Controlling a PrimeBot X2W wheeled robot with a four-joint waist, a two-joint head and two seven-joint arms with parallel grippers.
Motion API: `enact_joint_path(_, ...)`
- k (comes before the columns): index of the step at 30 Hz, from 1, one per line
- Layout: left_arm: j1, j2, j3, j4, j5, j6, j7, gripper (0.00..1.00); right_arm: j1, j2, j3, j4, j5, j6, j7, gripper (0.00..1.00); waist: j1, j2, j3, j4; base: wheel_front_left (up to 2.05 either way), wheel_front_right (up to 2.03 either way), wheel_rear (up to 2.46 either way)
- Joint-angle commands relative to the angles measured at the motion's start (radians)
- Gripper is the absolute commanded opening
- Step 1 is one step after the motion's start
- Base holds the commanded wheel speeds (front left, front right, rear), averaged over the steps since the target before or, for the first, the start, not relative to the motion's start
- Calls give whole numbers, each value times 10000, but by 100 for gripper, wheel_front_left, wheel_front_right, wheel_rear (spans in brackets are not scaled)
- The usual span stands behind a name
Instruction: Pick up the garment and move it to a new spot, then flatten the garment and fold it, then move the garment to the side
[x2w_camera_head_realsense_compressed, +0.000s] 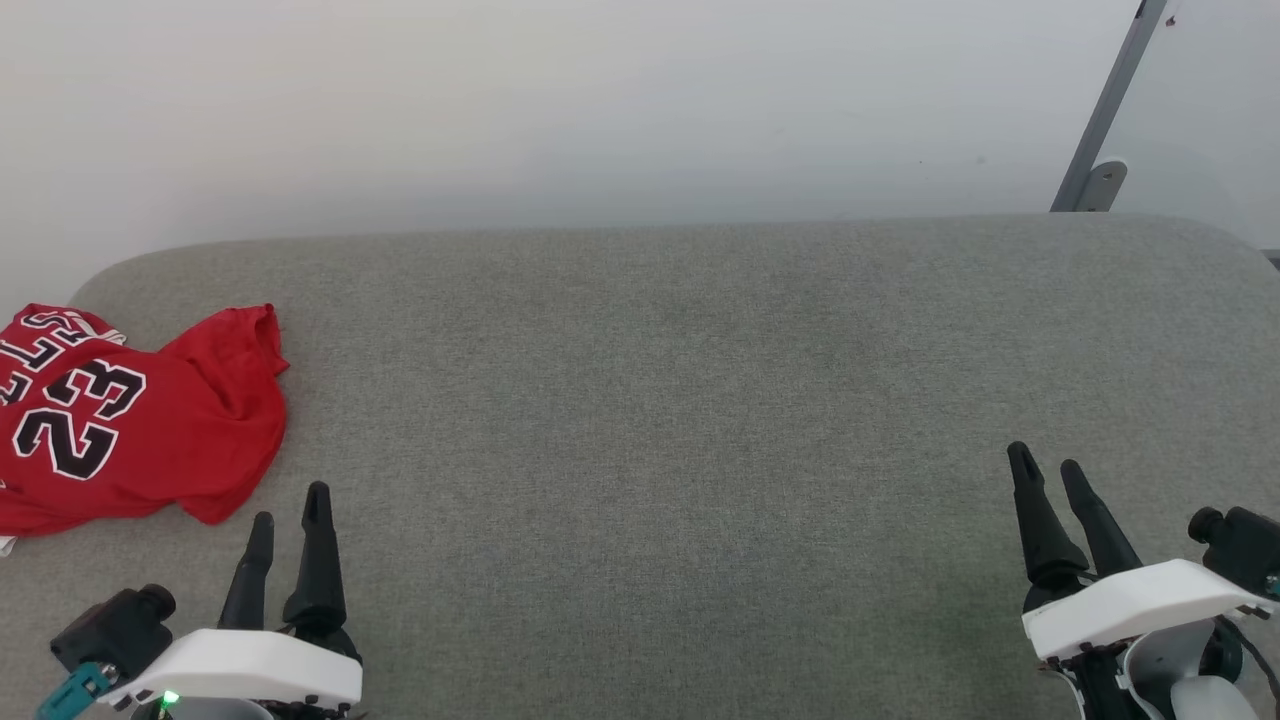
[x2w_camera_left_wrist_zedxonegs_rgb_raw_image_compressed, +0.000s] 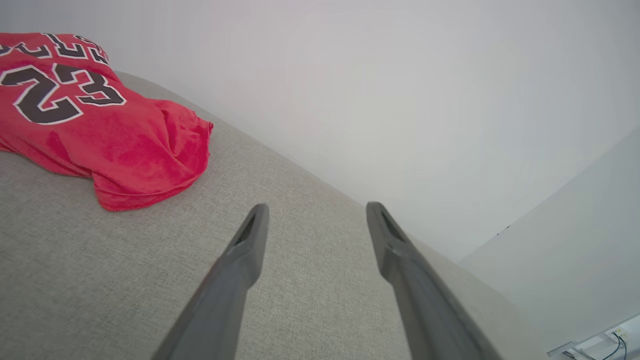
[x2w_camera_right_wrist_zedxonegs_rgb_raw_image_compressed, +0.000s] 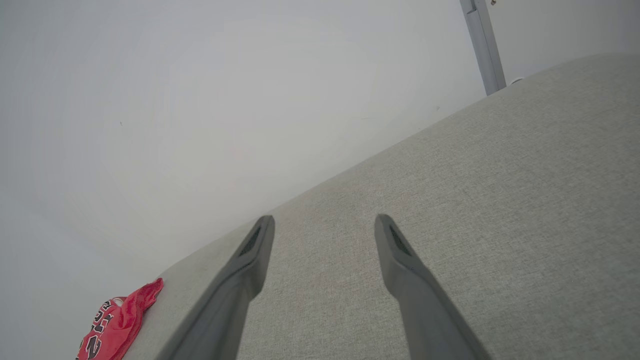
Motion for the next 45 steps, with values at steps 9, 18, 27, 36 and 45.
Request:
enact_joint_path(9,175,-48,53,-334,1219,-152,-323,100,27,-137,112,-274,-1043,2,-279,100,0,0,-28,9,0,0,0)
enact_joint_path(18,311,-111,102,-471,2085,-243,-534,100,94,-214,231,-357,-1793,3,-423,100,0,0,-74,18,0,0,0)
enact_joint_path(27,422,-125,137,-557,2798,-343,-717,100,152,-293,388,-381,-2395,3,-534,100,0,0,-116,10,0,0,0)
enact_joint_path(36,509,-122,150,-667,3541,-427,-911,100,179,-335,469,-430,-3070,3,-718,100,0,0,-191,2,0,0,0)
enact_joint_path(45,627,-129,175,-754,4205,-498,-1096,100,269,-349,495,-518,-3761,2,-850,100,0,0,-248,29,0,0,0)
